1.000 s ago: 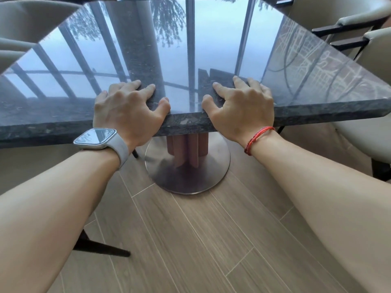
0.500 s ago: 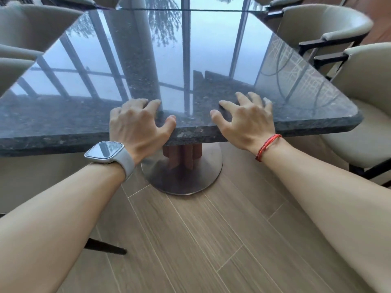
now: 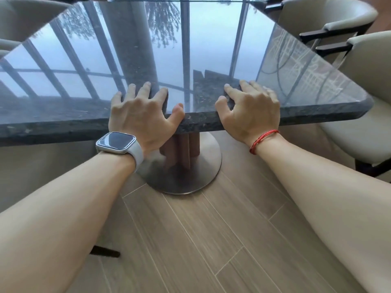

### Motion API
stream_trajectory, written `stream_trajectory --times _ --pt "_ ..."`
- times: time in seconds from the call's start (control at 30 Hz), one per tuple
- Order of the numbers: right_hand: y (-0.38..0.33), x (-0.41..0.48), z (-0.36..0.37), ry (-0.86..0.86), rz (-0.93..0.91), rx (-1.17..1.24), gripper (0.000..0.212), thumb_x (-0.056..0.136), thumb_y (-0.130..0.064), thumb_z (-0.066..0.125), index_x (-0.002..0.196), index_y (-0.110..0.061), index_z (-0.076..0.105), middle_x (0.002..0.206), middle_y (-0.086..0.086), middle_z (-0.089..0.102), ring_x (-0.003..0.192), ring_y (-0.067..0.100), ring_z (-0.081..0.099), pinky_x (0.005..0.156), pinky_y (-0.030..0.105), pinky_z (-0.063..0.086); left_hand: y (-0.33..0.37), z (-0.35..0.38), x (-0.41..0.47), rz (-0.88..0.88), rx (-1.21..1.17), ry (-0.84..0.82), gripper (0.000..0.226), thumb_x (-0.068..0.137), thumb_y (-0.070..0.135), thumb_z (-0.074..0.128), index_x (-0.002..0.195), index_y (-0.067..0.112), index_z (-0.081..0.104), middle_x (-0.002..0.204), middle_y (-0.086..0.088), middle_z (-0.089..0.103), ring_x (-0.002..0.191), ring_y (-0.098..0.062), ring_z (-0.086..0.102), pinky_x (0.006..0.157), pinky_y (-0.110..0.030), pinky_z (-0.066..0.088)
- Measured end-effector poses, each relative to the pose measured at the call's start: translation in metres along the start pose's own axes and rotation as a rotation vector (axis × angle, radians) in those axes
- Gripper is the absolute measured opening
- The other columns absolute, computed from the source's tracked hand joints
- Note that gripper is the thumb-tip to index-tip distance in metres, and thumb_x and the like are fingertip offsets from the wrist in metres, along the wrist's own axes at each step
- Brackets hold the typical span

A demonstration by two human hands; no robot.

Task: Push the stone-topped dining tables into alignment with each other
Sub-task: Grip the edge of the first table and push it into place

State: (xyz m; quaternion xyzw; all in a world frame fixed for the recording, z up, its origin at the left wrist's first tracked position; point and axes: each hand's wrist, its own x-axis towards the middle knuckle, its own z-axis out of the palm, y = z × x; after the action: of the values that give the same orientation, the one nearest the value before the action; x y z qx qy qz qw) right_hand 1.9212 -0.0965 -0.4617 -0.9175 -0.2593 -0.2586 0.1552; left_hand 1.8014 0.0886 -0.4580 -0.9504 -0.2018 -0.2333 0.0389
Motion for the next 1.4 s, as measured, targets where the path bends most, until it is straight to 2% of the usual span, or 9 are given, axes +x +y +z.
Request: stream_trajectory --times 0.23,0.5,0.73,0.93,1.07,1.27,1.4 --pt "0.003 0.000 0.006 0.057 -0.042 0.027 0.055 0.087 -0.044 0.036 0.114 -0.018 0.076 0.116 0.016 0.073 0.113 0.039 0.063 0.096 0.052 0.049 0.001 0.005 0.001 -0.017 0.002 0.008 0.072 0.090 0.065 0.025 0.134 0.024 0.064 0.145 -0.016 0.059 0.134 -0.043 0.052 0.109 -0.057 0.038" --pt "0.016 0.008 0.009 0.079 -0.053 0.047 0.054 0.087 -0.044 0.037 0.114 -0.019 0.077 0.121 0.017 0.072 0.118 0.039 0.063 0.099 0.053 0.050 0.014 0.007 0.008 -0.025 0.030 0.015 0.075 0.091 0.065 0.022 0.139 0.025 0.063 0.146 -0.015 0.059 0.135 -0.043 0.052 0.109 -0.054 0.040" --pt "0.017 0.006 0.008 0.092 -0.058 0.062 0.052 0.085 -0.042 0.039 0.104 -0.016 0.079 0.121 0.022 0.071 0.120 0.043 0.062 0.103 0.056 0.047 0.014 0.007 0.008 -0.028 0.033 -0.009 0.077 0.090 0.065 0.020 0.140 0.024 0.061 0.146 -0.014 0.059 0.135 -0.042 0.052 0.110 -0.055 0.040" --pt "0.017 0.005 0.008 0.088 -0.054 0.077 0.053 0.086 -0.042 0.038 0.107 -0.017 0.079 0.123 0.021 0.070 0.122 0.041 0.062 0.104 0.055 0.047 0.015 0.008 0.008 -0.035 0.037 -0.017 0.076 0.091 0.065 0.020 0.140 0.025 0.061 0.144 -0.014 0.060 0.133 -0.042 0.053 0.108 -0.054 0.040" --pt "0.017 0.006 0.008 0.064 -0.068 0.080 0.054 0.088 -0.043 0.036 0.114 -0.019 0.077 0.126 0.019 0.069 0.123 0.038 0.061 0.104 0.054 0.046 0.016 0.005 0.007 -0.052 0.023 -0.031 0.077 0.090 0.065 0.020 0.142 0.025 0.060 0.149 -0.016 0.056 0.139 -0.044 0.048 0.113 -0.056 0.036" --pt "0.018 0.007 0.005 0.033 -0.057 0.072 0.051 0.089 -0.044 0.037 0.115 -0.020 0.074 0.127 0.013 0.069 0.124 0.033 0.059 0.107 0.051 0.041 0.015 0.004 0.007 -0.038 0.021 -0.081 0.077 0.090 0.066 0.020 0.142 0.024 0.060 0.149 -0.016 0.056 0.137 -0.044 0.048 0.111 -0.058 0.037" --pt "0.011 0.009 -0.006 -0.076 -0.025 0.057 0.050 0.089 -0.045 0.033 0.113 -0.019 0.068 0.114 0.008 0.068 0.116 0.032 0.057 0.104 0.048 0.039 0.012 -0.005 0.007 -0.028 -0.027 -0.164 0.077 0.090 0.069 0.020 0.143 0.025 0.056 0.151 -0.013 0.051 0.141 -0.040 0.041 0.115 -0.056 0.030"
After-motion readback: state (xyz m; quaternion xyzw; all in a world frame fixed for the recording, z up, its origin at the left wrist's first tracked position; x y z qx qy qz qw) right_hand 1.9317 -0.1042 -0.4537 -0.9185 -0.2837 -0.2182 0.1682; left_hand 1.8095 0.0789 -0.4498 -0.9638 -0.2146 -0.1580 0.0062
